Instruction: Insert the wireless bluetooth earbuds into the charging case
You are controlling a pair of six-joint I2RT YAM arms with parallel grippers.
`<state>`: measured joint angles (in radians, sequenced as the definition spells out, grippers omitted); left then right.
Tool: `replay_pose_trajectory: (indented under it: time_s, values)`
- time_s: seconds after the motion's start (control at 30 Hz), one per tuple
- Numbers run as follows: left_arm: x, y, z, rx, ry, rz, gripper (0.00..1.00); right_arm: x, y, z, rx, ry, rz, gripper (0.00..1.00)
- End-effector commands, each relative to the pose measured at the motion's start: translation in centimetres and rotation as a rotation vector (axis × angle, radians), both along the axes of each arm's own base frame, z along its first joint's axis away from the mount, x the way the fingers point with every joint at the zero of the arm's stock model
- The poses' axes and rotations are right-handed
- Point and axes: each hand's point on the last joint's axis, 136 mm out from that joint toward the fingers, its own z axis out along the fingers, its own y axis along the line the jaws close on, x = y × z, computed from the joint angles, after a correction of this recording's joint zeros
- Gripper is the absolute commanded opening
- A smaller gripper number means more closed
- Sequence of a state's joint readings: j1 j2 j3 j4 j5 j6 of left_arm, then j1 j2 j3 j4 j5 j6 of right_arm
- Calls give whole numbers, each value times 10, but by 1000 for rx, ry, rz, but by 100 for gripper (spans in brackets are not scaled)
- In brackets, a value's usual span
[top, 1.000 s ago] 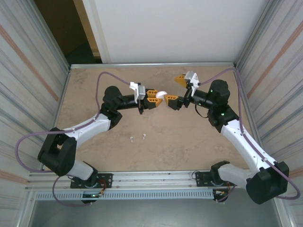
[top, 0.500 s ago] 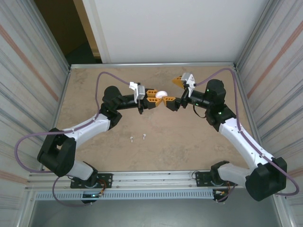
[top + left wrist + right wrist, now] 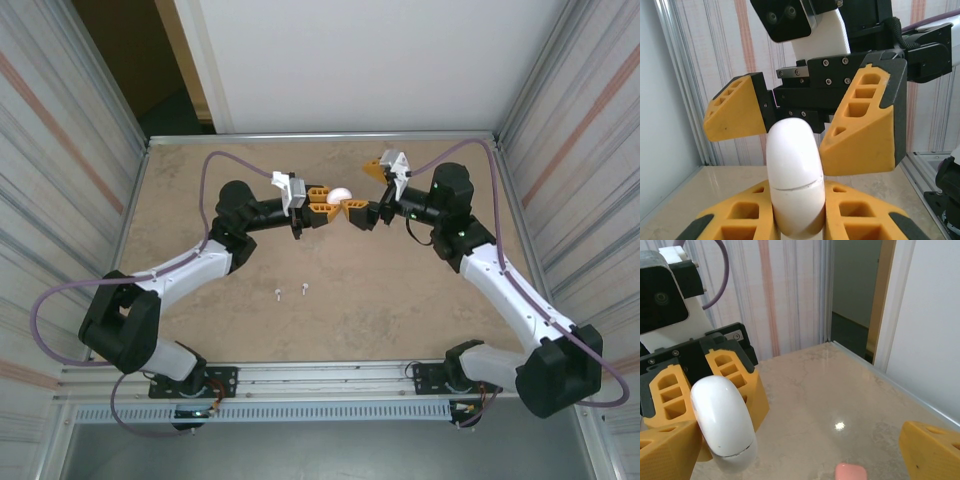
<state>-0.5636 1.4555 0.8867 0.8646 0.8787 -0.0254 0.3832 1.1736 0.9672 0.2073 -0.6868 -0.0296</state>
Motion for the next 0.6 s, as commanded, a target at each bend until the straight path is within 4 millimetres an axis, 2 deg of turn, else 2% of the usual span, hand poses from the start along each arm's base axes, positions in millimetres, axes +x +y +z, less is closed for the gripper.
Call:
replay_pose_trajectory:
  time_s: [0.0, 0.4, 0.57]
  values:
    - [-22, -1, 13, -3, -78, -68, 0, 16, -11, 25, 34, -34, -74, 99]
    - [-20, -1, 12, 1, -78, -59, 0, 14, -12, 33, 37, -47, -66, 99]
    - [-15, 0, 12, -2, -69, -20, 0, 4, -12, 38, 44, -59, -45, 99]
